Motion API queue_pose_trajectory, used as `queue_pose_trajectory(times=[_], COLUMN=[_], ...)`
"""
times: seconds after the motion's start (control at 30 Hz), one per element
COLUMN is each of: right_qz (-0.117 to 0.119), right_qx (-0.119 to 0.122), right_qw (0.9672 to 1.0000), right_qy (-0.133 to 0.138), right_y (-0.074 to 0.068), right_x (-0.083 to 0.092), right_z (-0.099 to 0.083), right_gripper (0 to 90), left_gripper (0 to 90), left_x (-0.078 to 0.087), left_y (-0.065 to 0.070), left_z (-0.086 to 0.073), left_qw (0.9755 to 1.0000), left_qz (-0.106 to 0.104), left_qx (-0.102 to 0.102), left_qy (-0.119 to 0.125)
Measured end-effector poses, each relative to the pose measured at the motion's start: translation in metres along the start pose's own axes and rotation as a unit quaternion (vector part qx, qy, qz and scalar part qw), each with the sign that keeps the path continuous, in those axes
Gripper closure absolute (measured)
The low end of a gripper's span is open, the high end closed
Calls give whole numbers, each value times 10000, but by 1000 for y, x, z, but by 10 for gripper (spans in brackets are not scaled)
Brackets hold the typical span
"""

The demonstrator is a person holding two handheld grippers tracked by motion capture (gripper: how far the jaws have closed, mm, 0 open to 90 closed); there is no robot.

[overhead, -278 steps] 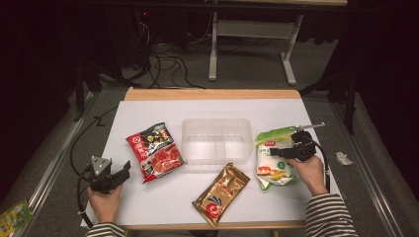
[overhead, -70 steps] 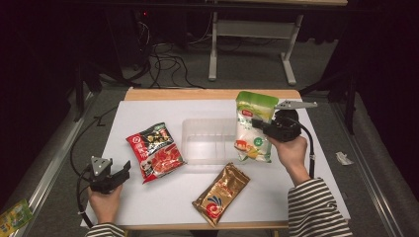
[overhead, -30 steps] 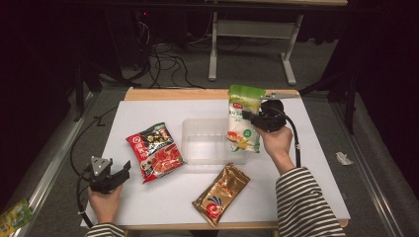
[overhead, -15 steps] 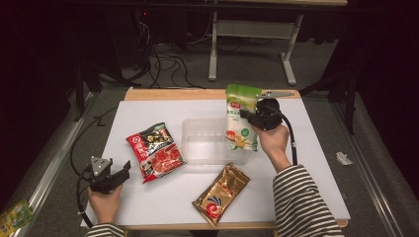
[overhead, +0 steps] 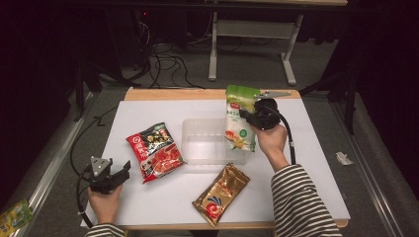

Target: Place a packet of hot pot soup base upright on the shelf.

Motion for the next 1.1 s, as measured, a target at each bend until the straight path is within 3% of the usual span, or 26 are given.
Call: queue_pose_trajectory(times=[0.3,1.1], right_qz=[-106,-29], right_qx=[27,6], right_qw=[9999,9998], right_qy=[-8,-176], right_y=[1,-1], right_x=[-1,-10], right_z=[0,-6], right_gripper=[858,861], left_gripper=[323,323], left_x=[0,0], left_y=[0,0], left_z=[0,0], left_qw=[10000,10000], left_qz=[3,0], left_qx=[2,-9], left_qy=[9,17])
Point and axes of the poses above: each handheld gripper's, and its own axes: x roughly backward along the jaws, z roughly out of its top, y roughly to its right, the point moved 8 cm from there along -x, roughly forward along the jaws, and after that the axes turned 5 degrees about -y, right-handed, at the moved point
